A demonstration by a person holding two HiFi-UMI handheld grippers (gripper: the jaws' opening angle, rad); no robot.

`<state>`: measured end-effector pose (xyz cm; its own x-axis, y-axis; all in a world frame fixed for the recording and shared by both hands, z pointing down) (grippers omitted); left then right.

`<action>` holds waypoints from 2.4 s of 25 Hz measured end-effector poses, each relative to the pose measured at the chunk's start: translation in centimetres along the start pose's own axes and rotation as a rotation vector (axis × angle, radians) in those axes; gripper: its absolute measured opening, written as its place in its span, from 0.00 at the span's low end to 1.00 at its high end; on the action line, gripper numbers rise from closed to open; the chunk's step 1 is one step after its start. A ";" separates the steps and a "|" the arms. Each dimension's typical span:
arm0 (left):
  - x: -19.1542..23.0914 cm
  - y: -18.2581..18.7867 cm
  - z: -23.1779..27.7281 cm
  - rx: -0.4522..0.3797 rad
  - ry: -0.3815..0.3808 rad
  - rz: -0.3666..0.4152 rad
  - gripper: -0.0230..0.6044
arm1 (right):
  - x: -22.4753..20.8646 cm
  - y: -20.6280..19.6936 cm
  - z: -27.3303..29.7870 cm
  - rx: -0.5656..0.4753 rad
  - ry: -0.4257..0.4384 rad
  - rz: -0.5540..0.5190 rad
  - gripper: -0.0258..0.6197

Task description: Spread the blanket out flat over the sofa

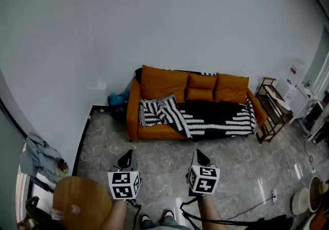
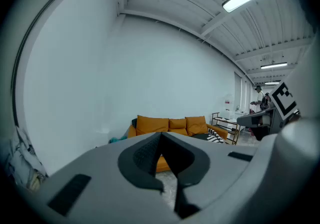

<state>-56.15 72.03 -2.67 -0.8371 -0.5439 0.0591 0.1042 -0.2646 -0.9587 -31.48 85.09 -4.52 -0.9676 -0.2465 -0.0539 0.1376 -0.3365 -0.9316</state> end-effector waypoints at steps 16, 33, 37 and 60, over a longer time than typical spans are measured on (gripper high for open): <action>2.7 -0.6 1.7 0.025 -0.032 0.028 0.04 | 1.9 -1.0 1.3 0.016 -0.046 0.049 0.05; 3.3 0.8 10.2 0.041 -0.019 0.045 0.04 | -1.1 0.5 9.2 0.039 -0.039 0.069 0.05; 2.7 2.4 13.4 0.031 -0.004 0.046 0.04 | -3.1 2.5 12.0 0.026 -0.032 0.062 0.05; -0.9 6.6 28.7 0.073 0.081 0.052 0.04 | -14.4 8.8 27.0 0.044 0.033 0.075 0.05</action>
<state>-39.26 47.93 -1.04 -0.8701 -0.4925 -0.0156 0.1847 -0.2967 -0.9369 -10.67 61.12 -2.24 -0.9606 -0.2424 -0.1360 0.2187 -0.3575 -0.9079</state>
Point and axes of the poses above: the fingertips, and each gripper's own axes: z forward along the fingers, x to its left, y out of its top, the point moved 7 cm from there along -z, backward along the fingers, and after that the axes turned 9 degrees about y, right-handed, at the moved point
